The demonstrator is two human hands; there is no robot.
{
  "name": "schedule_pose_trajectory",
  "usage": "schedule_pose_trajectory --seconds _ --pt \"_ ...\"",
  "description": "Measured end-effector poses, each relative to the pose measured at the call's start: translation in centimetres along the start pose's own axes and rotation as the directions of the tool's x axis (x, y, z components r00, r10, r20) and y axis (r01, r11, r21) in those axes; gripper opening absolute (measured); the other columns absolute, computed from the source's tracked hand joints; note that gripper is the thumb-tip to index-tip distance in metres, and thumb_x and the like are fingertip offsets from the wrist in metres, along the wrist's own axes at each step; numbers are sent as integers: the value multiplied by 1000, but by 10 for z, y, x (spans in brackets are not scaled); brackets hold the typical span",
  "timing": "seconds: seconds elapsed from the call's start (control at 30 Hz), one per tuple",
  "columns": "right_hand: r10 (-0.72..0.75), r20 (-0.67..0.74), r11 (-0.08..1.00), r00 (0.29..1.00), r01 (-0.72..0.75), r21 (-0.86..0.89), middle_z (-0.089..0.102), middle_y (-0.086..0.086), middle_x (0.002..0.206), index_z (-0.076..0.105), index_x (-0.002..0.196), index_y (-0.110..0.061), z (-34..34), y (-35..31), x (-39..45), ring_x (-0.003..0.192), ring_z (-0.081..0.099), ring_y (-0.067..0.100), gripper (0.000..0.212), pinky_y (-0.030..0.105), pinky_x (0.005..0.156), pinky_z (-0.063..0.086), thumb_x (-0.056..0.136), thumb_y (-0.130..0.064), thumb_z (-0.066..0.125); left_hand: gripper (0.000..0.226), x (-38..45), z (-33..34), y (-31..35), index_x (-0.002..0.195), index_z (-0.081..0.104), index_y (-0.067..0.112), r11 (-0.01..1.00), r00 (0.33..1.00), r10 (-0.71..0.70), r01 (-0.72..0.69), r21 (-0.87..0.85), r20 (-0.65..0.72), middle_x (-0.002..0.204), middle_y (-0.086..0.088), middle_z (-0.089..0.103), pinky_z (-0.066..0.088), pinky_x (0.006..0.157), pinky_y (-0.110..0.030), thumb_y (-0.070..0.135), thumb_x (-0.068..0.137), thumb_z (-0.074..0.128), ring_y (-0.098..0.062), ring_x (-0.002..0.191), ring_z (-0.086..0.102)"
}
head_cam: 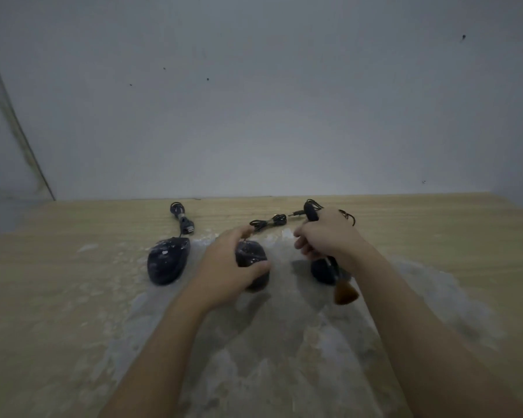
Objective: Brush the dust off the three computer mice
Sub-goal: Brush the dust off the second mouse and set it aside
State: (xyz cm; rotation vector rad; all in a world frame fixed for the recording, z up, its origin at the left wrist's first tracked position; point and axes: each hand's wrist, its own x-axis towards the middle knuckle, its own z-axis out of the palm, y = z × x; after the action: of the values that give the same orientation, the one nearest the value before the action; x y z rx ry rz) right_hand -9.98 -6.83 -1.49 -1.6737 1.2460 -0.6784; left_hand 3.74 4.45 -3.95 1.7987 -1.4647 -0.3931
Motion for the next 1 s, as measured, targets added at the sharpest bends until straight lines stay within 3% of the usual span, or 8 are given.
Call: schedule_pose_trajectory --seconds 0.03,0.13,0.33,0.53,0.67,0.8,0.93,1.0 --pt "35 46 997 998 -38 63 62 17 75 58 94 8 10 0 -3 55 59 21 14 26 46 53 88 -1 48 68 -3 -3 -7 137 40 17 999 1000 -31 31 -23 1 137 0 47 38 107 -35 24 77 72 -15 125 44" --pt "79 95 991 992 -88 96 62 19 84 58 83 0 39 4 -5 80 63 29 8 44 80 57 85 -2 51 72 -9 -8 -24 140 32 11 986 992 -128 125 -112 -20 141 -6 44 38 104 -29 19 79 70 -17 127 42" --pt "149 63 962 987 -160 223 63 12 101 58 106 -6 63 9 -3 98 60 24 20 43 94 49 88 -12 52 109 -5 3 -38 148 3 14 980 983 -167 174 -96 75 152 -6 27 27 102 -22 34 70 77 -18 137 29" --pt "164 95 915 982 -188 356 66 15 95 59 96 -7 60 9 -1 92 64 25 13 37 86 54 89 -1 51 130 2 16 -45 147 -15 18 989 986 -125 134 -71 111 151 -2 32 27 103 -22 36 62 82 -19 136 32" --pt "154 161 853 975 -213 477 66 14 88 59 103 0 53 3 -6 79 66 21 18 29 68 55 88 5 49 126 2 8 -40 147 -8 24 921 988 -125 151 -358 96 147 5 31 37 101 -25 11 61 83 -14 131 38" --pt "100 144 803 985 -165 572 67 12 88 60 100 -1 51 -6 -5 78 65 22 18 26 64 53 89 5 47 103 0 3 -37 145 18 15 678 975 -180 219 -702 131 133 2 49 54 75 -22 -2 64 78 -10 104 58" --pt "75 149 813 986 -148 564 68 11 93 60 96 -3 54 -11 -8 82 66 23 17 27 66 54 90 5 46 51 4 2 -36 124 52 0 215 951 -254 232 -949 175 116 -18 64 52 83 -35 13 76 62 -26 102 61" --pt "67 134 818 989 -131 560 67 13 99 61 93 -5 55 -11 -9 90 66 25 18 30 72 54 90 5 46 37 5 1 -36 119 55 -4 92 943 -263 232 -968 201 110 -19 63 49 85 -35 2 83 49 -27 99 59"
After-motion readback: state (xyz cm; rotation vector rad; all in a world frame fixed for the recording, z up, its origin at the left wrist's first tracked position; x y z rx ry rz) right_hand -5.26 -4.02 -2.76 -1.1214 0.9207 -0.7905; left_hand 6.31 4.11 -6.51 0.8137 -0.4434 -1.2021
